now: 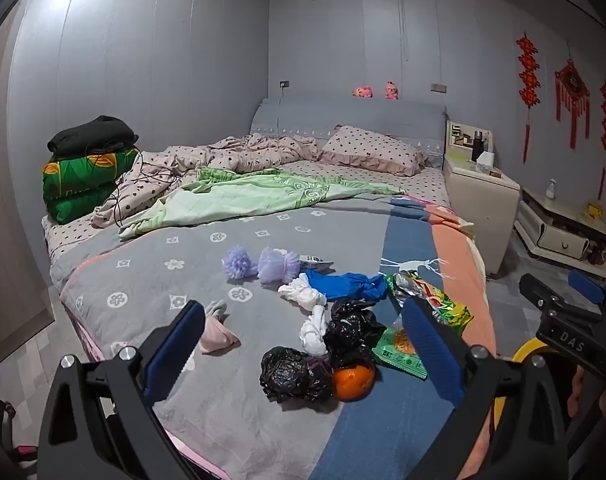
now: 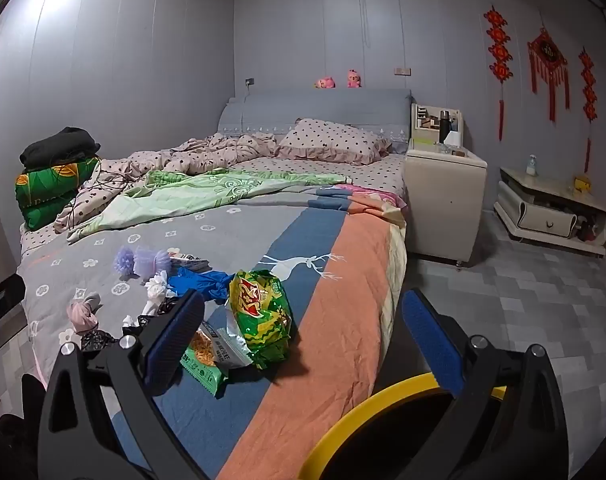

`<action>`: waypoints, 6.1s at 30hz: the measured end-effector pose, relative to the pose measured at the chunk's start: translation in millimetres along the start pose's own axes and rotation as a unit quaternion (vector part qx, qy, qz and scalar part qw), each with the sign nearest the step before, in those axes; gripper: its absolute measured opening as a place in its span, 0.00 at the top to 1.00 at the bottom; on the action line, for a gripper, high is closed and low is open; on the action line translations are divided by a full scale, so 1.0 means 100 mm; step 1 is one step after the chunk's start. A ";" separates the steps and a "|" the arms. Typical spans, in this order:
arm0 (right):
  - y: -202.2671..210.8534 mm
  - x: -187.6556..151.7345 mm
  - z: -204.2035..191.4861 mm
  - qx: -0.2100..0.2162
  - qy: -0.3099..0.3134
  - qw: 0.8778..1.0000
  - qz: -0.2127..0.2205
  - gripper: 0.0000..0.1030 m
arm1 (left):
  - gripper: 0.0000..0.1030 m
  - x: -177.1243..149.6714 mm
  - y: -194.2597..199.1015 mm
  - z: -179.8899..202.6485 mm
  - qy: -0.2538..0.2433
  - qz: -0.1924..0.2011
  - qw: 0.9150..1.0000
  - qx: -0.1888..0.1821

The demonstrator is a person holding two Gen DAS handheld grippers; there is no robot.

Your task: Collect trash

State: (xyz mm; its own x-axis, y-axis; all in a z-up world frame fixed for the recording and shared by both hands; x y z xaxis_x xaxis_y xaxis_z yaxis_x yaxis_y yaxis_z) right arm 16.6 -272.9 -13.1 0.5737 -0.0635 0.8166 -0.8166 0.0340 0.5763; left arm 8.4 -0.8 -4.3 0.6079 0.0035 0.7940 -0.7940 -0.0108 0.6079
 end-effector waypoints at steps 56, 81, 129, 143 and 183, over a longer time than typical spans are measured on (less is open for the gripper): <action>-0.15 -0.07 -0.02 0.002 -0.004 1.000 -0.024 0.08 | 0.08 -0.05 -0.07 -0.02 0.011 -0.024 1.000 -0.016; -0.17 -0.06 -0.03 0.004 -0.004 1.000 -0.030 0.08 | 0.08 -0.05 -0.07 -0.02 0.012 -0.025 0.999 -0.017; -1.59 0.40 -0.10 0.085 0.052 0.972 -0.211 0.08 | 0.08 0.11 -1.07 -1.03 0.099 -0.145 0.984 0.003; -2.04 0.34 -0.28 0.102 0.066 0.954 -0.274 0.16 | 0.08 0.15 -1.85 -1.28 0.077 -0.204 0.976 0.023; -1.48 0.49 -0.18 0.071 0.055 0.967 -0.237 0.77 | 0.66 0.35 -1.48 -1.13 0.069 -0.140 0.986 -0.064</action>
State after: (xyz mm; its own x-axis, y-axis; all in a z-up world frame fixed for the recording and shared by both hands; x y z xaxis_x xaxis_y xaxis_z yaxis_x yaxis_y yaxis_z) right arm 166.4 -262.9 -57.9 0.8826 0.0680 0.4652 -0.4568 -0.1103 0.8827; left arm 146.5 114.2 -65.9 0.8028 0.1249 0.5830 -0.5959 0.1364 0.7913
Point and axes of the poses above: each gripper's, at about its wrist camera, not at the fingertips, and y roughly against the way its jaws point, z to its right, x to its top, the point moved 1 cm from there along -y, roughly the way its jaws point, and after that the axes turned 11 degrees about -z, right-handed, at the moved point
